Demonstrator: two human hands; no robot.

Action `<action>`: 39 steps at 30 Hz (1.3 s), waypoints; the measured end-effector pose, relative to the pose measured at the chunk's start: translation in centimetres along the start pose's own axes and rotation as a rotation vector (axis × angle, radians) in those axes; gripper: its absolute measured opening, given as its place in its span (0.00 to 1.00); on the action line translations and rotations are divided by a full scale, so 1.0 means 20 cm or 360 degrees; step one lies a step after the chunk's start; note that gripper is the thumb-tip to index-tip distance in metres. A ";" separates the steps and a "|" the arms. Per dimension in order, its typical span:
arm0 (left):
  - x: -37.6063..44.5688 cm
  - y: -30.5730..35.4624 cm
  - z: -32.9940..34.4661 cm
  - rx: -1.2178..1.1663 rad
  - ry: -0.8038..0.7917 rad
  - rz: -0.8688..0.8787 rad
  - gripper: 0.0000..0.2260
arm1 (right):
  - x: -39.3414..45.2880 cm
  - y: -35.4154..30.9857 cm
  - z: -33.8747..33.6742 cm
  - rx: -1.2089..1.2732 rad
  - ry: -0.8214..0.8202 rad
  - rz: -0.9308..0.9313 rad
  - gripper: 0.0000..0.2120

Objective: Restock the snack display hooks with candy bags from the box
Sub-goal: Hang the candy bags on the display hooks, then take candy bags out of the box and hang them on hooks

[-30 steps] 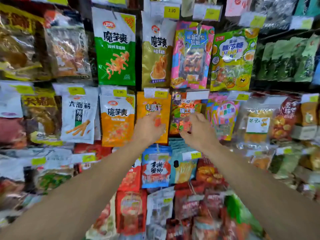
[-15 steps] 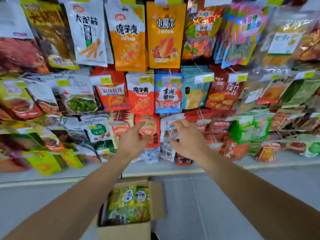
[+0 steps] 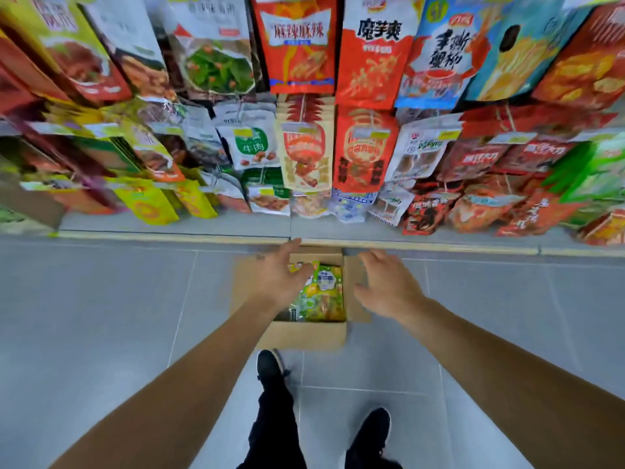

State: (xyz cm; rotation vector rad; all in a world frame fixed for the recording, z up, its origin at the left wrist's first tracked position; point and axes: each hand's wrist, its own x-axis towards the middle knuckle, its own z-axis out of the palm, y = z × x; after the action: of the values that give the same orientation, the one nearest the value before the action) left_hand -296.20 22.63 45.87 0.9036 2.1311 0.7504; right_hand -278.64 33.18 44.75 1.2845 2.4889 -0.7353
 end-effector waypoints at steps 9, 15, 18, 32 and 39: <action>0.44 -0.75 -0.29 -0.0110 -0.0028 -0.0342 0.20 | 0.52 -0.44 0.49 0.0144 -0.0296 0.0235 0.26; 0.69 -1.09 -0.24 -0.0197 -0.0085 -0.0555 0.21 | 0.82 -0.51 0.80 0.0254 -0.0419 0.0316 0.28; 0.78 -1.23 -0.13 -0.0237 -0.0097 -0.0643 0.20 | 0.96 -0.47 0.96 0.0246 -0.0480 0.0343 0.28; 1.30 -2.04 0.73 -0.0283 -0.0280 -0.0911 0.23 | 1.66 0.13 2.04 0.0613 -0.0557 0.0662 0.26; 1.58 -2.38 1.10 -0.0253 -0.0267 -0.0885 0.24 | 2.06 0.38 2.52 0.0805 -0.0476 0.0969 0.34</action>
State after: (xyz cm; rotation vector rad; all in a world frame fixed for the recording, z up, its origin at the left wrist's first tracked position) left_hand -313.24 24.08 -13.00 0.2519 1.9988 0.5230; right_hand -297.12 37.98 -17.95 1.8061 1.5863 -1.3034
